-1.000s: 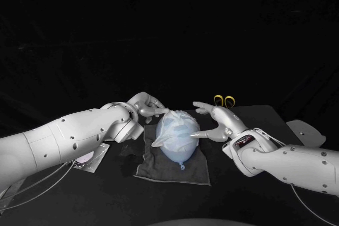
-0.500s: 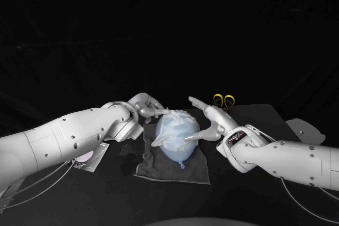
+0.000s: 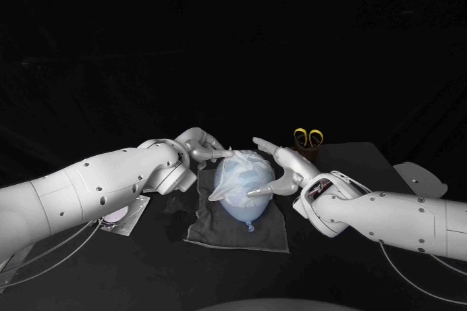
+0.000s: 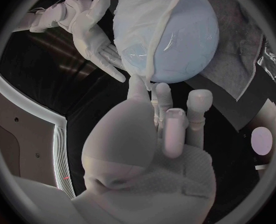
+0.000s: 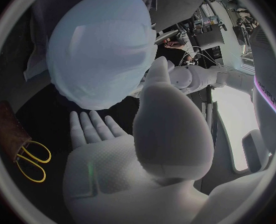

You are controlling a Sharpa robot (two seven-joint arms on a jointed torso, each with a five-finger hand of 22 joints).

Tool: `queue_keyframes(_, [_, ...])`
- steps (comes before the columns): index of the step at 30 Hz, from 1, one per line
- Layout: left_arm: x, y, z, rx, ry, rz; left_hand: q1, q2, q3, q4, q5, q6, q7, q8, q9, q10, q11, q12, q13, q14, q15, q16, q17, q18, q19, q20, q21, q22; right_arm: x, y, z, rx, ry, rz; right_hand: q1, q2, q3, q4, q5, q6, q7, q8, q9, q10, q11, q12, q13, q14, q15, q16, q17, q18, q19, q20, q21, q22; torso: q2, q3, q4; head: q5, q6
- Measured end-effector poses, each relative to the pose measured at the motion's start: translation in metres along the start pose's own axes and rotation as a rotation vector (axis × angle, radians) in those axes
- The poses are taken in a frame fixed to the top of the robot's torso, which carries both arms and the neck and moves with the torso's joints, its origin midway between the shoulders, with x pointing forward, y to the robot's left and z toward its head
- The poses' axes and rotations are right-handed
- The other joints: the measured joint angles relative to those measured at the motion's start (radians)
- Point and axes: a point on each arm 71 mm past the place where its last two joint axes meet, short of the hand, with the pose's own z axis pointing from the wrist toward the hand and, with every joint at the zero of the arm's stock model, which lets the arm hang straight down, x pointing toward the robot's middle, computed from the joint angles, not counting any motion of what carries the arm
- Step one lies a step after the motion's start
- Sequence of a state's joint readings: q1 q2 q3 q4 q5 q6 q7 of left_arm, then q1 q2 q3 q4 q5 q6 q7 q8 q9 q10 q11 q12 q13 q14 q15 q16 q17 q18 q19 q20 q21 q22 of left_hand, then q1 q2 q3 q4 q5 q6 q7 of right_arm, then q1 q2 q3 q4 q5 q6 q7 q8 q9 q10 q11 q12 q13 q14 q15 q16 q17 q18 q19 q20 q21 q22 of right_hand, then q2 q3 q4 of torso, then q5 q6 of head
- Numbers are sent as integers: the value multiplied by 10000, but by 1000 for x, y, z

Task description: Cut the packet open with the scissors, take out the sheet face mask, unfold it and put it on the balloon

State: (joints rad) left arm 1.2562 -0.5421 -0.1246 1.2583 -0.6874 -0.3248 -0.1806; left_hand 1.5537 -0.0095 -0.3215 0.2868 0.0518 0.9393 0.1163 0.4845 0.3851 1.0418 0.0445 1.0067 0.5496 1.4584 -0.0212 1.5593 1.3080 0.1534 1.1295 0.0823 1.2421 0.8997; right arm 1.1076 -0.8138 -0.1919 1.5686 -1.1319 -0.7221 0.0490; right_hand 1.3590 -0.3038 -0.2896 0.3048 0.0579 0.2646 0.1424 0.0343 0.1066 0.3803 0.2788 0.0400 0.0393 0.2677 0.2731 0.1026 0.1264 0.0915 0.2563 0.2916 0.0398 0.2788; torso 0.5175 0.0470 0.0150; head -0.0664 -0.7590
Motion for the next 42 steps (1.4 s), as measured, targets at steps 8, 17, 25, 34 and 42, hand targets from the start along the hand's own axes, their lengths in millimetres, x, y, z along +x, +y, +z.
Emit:
queue_keyframes(8, [3, -1, -1, -32, 203, 56, 995, 607, 231, -254, 0, 20, -95, 127, 10, -111, -104, -47, -14, 34, 34, 0, 0, -1, 0, 0, 0, -2, 6, 2, 4, 59, 276, 98, 0, 0, 0, 0, 25, 0, 0, 0, 0, -70, 2, 0, -13, -72, 1, -37, -36, -2, -72, 0, 0, -90, 6, 3, -3, 28, -4])
queue_keyframes(17, [5, -2, -1, -18, 414, 95, 1456, 821, 366, -249, 0, 268, -343, 147, -121, 150, -310, -15, 245, 52, -57, 0, 3, -1, 36, -36, 77, 157, 10, 1, 7, 192, 526, 82, 46, 39, 44, -18, 80, 1, 0, 0, 1, -135, 8, 0, -12, -72, 0, -76, -69, -4, -142, 0, 1, -157, 10, 16, -12, 52, -19])
queue_keyframes(25, [5, -3, 0, -8, 476, 105, 2171, 1066, 706, -163, -2, 641, -375, 16, -375, 310, -371, -46, 393, 66, -144, 2, 30, -4, 67, -146, 90, 180, 13, -1, 8, 291, 713, 6, 216, 51, 148, 0, 140, 1, 0, 0, -9, -142, 1, -1, -13, -72, 0, -114, -90, -5, -177, 34, 2, -213, 16, 23, -17, 64, -42])
queue_keyframes(34, [4, -3, 0, 18, 421, 86, 2357, 962, 1433, -67, -43, 696, -328, -96, -501, 526, -161, -144, 590, 65, -143, 0, 13, -153, 210, -221, 309, 480, 15, -1, 10, 354, 918, -179, 428, 76, 520, -38, 196, 2, 0, 0, -8, -143, 0, -5, -21, -72, 0, -154, -109, -5, -212, -1, 3, -283, 24, 22, -23, 67, -59])
queue_keyframes(42, [0, -1, -1, -24, 199, 10, 2502, 817, 1804, 248, 11, 663, -296, -127, -486, 648, -68, -203, 675, 66, -141, -4, -7, -154, 287, -214, 426, 677, 17, -4, 9, 465, 1064, -393, 507, 155, 598, -15, 196, 2, 0, 1, -8, -160, -16, -27, -22, -72, 0, -153, -139, -6, -248, 35, 4, -321, 28, 18, -21, 92, -88])
